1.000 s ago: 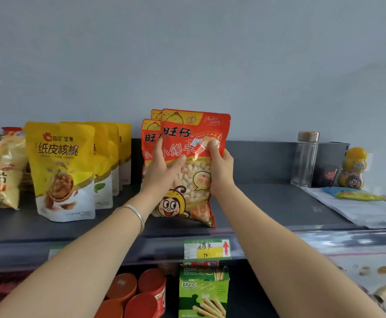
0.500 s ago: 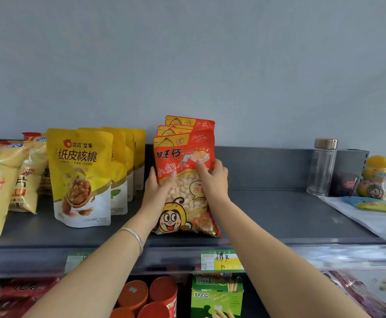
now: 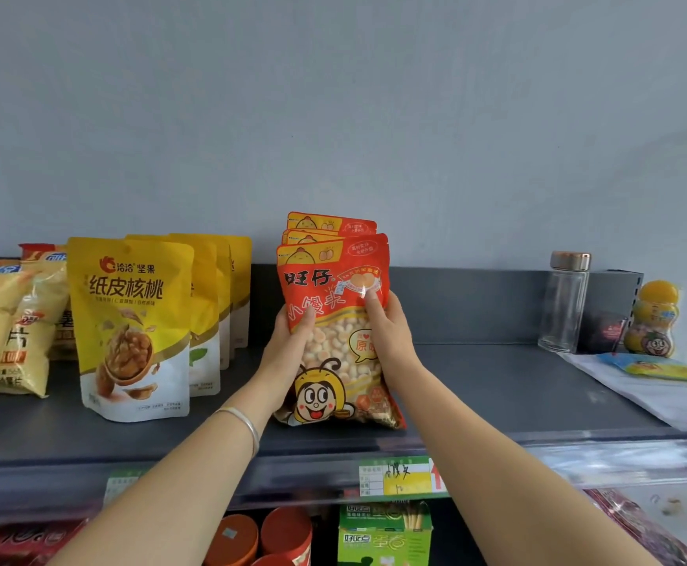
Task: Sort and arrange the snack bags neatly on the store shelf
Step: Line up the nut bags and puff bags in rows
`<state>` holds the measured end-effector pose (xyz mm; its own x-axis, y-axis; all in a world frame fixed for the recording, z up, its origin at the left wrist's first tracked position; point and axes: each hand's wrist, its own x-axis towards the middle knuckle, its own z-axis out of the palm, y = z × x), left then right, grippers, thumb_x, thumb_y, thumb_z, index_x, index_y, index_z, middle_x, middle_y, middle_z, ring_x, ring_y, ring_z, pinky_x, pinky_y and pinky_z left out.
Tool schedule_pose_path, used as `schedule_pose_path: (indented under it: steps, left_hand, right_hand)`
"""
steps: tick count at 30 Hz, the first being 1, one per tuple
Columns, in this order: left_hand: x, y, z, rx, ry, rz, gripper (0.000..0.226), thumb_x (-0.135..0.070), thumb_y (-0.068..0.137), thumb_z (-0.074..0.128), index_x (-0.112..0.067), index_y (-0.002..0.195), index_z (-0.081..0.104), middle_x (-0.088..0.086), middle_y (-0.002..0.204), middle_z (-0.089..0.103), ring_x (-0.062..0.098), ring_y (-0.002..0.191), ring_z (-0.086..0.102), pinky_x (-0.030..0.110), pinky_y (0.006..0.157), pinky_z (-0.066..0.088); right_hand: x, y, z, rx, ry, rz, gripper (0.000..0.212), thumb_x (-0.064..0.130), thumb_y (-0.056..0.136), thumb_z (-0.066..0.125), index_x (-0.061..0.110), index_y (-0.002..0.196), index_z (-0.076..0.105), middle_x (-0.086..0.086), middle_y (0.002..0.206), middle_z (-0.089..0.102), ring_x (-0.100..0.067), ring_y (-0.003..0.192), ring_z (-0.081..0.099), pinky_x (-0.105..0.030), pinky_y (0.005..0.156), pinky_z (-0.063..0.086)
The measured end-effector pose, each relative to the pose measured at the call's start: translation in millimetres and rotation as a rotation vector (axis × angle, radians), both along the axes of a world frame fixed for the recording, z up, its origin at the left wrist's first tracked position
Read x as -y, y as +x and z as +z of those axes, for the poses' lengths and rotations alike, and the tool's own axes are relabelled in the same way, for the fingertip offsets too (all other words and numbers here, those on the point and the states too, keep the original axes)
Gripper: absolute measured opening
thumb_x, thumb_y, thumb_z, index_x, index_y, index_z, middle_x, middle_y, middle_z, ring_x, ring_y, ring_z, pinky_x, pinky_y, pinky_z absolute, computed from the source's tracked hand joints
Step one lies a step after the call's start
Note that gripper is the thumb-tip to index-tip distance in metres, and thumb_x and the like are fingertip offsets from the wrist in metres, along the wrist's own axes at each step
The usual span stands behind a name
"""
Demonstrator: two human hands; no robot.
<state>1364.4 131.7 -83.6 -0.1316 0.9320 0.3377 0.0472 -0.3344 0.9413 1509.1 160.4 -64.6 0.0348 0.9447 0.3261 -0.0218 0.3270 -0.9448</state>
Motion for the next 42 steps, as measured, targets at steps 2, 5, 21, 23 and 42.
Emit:
schedule_pose_path:
  steps: [2, 5, 21, 23, 42]
  left_hand:
    - [0, -2, 0, 0.021, 0.004, -0.020, 0.063, -0.063, 0.087, 0.041, -0.034, 0.142, 0.030, -0.006, 0.129, 0.055, 0.016, 0.117, 0.053, 0.035, 0.096, 0.041]
    - [2, -2, 2, 0.009, 0.020, -0.018, 0.060, -0.058, 0.091, 0.039, -0.033, 0.144, 0.029, -0.005, 0.131, 0.053, 0.017, 0.118, 0.052, 0.033, 0.095, 0.039]
    - [-23, -13, 49, -0.214, 0.082, 0.403, 0.071, -0.046, 0.095, 0.045, -0.021, 0.152, 0.009, 0.008, 0.155, 0.020, 0.027, 0.138, 0.032, 0.048, 0.105, 0.039]
    - [-28, -16, 63, -0.314, 0.171, 0.415, 0.065, -0.048, 0.092, 0.048, -0.022, 0.147, 0.026, 0.007, 0.145, 0.035, 0.025, 0.130, 0.041, 0.049, 0.099, 0.046]
    - [-107, -18, 110, -0.008, -0.031, 0.270, 0.071, -0.033, 0.089, 0.063, -0.025, 0.148, 0.023, 0.006, 0.145, 0.040, 0.026, 0.112, 0.054, 0.031, 0.066, 0.045]
  right_hand:
    - [1, 0, 0, 0.007, -0.030, 0.007, 0.055, 0.062, 0.090, 0.048, 0.029, 0.135, 0.048, 0.004, 0.123, 0.063, -0.017, 0.108, 0.064, -0.044, 0.098, 0.051]
    - [4, -1, 1, 0.029, -0.059, 0.021, 0.060, 0.065, 0.089, 0.046, 0.027, 0.135, 0.046, 0.002, 0.124, 0.063, -0.019, 0.108, 0.064, -0.045, 0.098, 0.051]
    - [-1, 4, 23, 0.012, -0.001, -0.170, 0.057, 0.049, 0.097, 0.043, 0.021, 0.146, 0.035, -0.001, 0.135, 0.052, -0.021, 0.121, 0.054, -0.040, 0.101, 0.046]
    - [-4, 7, 35, 0.051, 0.039, -0.248, 0.053, 0.045, 0.098, 0.042, 0.020, 0.145, 0.037, -0.003, 0.136, 0.052, -0.022, 0.122, 0.053, -0.042, 0.102, 0.045]
    - [-127, 22, 107, 0.150, 0.060, -0.156, 0.019, 0.018, 0.091, 0.050, 0.007, 0.100, 0.062, -0.016, 0.092, 0.061, -0.028, 0.083, 0.058, -0.037, 0.070, 0.048]
